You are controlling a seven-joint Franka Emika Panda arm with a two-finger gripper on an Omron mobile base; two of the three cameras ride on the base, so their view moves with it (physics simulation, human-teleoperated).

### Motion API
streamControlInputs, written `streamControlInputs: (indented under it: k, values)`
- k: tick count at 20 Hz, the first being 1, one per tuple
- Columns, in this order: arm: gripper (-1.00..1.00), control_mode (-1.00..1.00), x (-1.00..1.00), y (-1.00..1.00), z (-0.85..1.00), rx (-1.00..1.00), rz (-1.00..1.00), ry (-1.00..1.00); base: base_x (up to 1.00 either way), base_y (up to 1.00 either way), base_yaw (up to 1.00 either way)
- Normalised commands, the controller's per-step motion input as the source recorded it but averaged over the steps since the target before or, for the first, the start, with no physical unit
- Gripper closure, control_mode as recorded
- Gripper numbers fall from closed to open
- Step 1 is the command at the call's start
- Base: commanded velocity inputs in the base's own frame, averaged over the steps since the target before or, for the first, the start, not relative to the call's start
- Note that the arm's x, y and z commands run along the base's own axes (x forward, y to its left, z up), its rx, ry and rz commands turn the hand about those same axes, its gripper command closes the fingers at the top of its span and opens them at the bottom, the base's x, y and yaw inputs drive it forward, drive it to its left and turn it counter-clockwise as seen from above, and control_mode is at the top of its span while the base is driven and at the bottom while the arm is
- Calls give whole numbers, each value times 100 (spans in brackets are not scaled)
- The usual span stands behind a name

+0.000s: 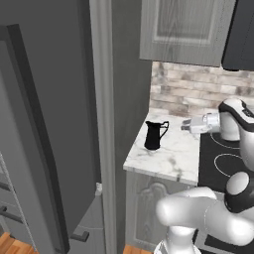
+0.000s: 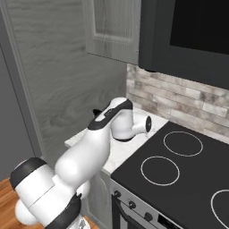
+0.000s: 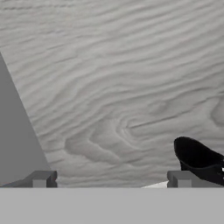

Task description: Move the onion and potato from the top shelf to the second highest shelf to make space. Then, place the pitcher from the counter on the cleared top shelf.

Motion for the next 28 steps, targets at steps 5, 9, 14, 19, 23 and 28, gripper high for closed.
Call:
streamControlInputs:
  k: [5, 9, 14, 19, 23, 28]
  values:
    - [-100, -100, 22, 0, -33, 0, 12, -6, 0, 0, 0]
    - [-100, -100, 21, 0, -31, 0, 17, -7, 0, 0, 0]
    - [-100, -100, 26, -3, -19, 0, 18, -6, 0, 0, 0]
    - [-100, -100, 14, -21, -6, 0, 10, -6, 0, 0, 0]
    - [-100, -100, 14, -19, -1, 0, 3, -4, 0, 0, 0]
    - [-100, -100, 23, -8, -1, 0, 0, -3, 0, 0, 0]
